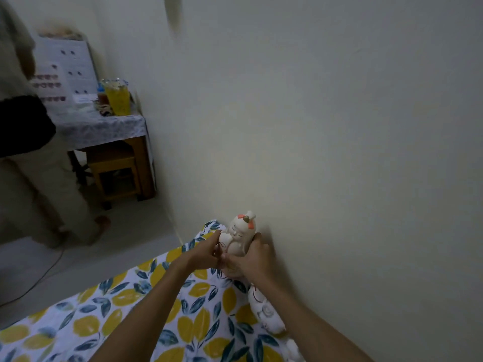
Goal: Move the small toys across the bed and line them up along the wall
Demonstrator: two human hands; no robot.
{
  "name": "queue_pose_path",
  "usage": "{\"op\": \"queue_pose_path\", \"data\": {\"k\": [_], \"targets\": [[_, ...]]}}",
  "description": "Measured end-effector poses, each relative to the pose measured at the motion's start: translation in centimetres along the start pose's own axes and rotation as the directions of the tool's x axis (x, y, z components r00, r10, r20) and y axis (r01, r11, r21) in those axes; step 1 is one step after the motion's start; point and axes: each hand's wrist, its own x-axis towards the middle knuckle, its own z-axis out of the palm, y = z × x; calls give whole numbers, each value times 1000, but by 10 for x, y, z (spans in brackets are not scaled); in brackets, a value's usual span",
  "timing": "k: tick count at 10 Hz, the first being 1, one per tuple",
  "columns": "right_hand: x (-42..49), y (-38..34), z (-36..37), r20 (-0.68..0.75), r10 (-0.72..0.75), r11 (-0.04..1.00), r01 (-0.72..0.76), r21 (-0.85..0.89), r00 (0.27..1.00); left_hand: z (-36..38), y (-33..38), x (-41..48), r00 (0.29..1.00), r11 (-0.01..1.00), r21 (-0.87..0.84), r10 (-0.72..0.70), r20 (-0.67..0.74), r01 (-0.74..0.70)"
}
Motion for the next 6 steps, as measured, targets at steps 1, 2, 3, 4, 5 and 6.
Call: {"op": "queue_pose_path", "data": {"k": [1,2,3,4,5,6], "targets": [[2,7,1,-28,24,999,-25,-44,999,3,3,7,999,1000,3,15,34,-15],[-1,7,1,-29,21,996,-24,-83,999,2,7,6,999,1000,-2,2,49,-2],[-5,7,1,-5,20,995,-21,-103,1000,6,9,1,999,1000,27,-8,36,7],[-11,5,0,44,46,997,-43,-59,998,9,16,-13,1000,994,105,-16,6,15],[-24,-4,-8,19,29,997,-28,-68,999,3,19,-35,999,990,131,-47,-23,50],[-65,-31,-34,-80,-48,965,25,-262,996,-16,22,-86,986,970,213,-87,-145,117]]}}
